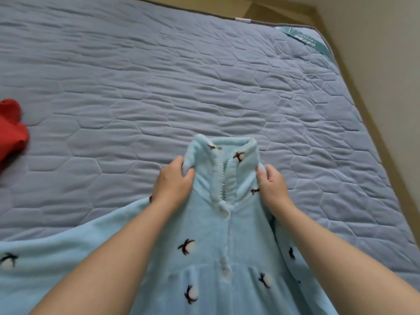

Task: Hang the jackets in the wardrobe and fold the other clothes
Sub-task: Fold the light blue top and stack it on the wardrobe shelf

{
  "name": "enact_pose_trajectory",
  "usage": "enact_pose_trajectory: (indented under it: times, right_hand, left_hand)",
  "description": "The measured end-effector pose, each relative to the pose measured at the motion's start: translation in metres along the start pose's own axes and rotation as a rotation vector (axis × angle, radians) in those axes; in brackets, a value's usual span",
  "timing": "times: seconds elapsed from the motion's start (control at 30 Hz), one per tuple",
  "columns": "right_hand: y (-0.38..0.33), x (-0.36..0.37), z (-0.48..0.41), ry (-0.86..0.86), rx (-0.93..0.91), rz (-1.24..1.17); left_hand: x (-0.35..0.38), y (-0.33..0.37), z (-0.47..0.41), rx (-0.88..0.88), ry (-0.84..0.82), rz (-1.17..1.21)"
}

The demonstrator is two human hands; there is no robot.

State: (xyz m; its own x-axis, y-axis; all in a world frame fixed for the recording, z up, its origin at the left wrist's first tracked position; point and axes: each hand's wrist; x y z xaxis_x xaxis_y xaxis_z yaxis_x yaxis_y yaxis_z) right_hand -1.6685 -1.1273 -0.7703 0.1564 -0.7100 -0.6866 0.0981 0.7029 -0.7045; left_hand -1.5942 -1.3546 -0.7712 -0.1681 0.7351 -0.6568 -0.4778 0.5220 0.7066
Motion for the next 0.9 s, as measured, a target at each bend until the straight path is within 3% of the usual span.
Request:
enact_pose_trajectory:
  times: [0.07, 0.17, 0.27, 0.37, 0.47, 0.53, 0.63, 0.7, 0.8, 0.9]
  right_hand:
    - [0.003, 0.011, 0.002, 0.082, 0.093, 0.151]
    - [0.009, 0.03, 0.0, -0.088, 0.218, 0.278]
    - [-0.003, 0.025, -0.009, -0.203, 0.178, -0.119]
    - [-0.019, 0.019, -0.022, -0.067, 0.023, -0.264]
    - [-0.018, 0.033, -0.031, 0.12, 0.147, -0.127]
    - [-0.013, 0.043, -0.032, 0.081, 0.278, 0.032]
    - [-0.023, 0.044, -0.036, 0.005, 0.318, 0.27]
    - [-0.04, 0.039, -0.029, 0.049, 0.247, 0.375]
    - [-0.062, 0.039, 0.005, 0.1, -0.037, 0.473]
    - [-0.096, 0.067, 0.053, -0.03, -0.39, 0.516]
  left_hand:
    - [0.008, -0.005, 0.011, -0.062, 0.116, -0.078]
    - [0.016, -0.014, 0.014, -0.289, 0.122, -0.018]
    - [0.008, -0.005, -0.007, -0.228, 0.079, 0.05]
    - [0.006, 0.003, -0.022, -0.095, 0.099, 0.032]
    - [0.012, -0.005, -0.029, -0.224, 0.174, 0.053]
    - [0.017, -0.011, -0.034, -0.297, 0.122, 0.029]
    - [0.011, -0.01, -0.04, -0.33, 0.079, 0.031]
    - [-0.004, -0.013, -0.027, -0.319, 0.078, 0.032]
    - [-0.046, -0.043, 0.017, -0.116, 0.11, -0.195]
    - [-0.119, -0.106, 0.064, 0.067, 0.09, -0.507]
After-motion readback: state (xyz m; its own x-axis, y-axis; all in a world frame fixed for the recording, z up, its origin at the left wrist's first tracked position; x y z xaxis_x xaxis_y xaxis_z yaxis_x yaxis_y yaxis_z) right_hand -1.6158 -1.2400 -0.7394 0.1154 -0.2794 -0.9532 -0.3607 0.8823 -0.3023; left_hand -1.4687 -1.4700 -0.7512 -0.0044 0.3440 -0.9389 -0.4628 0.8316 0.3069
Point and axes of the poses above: each hand's wrist, its own z-axis away from the middle knuckle, its own x-axis out of the palm, y = z × x
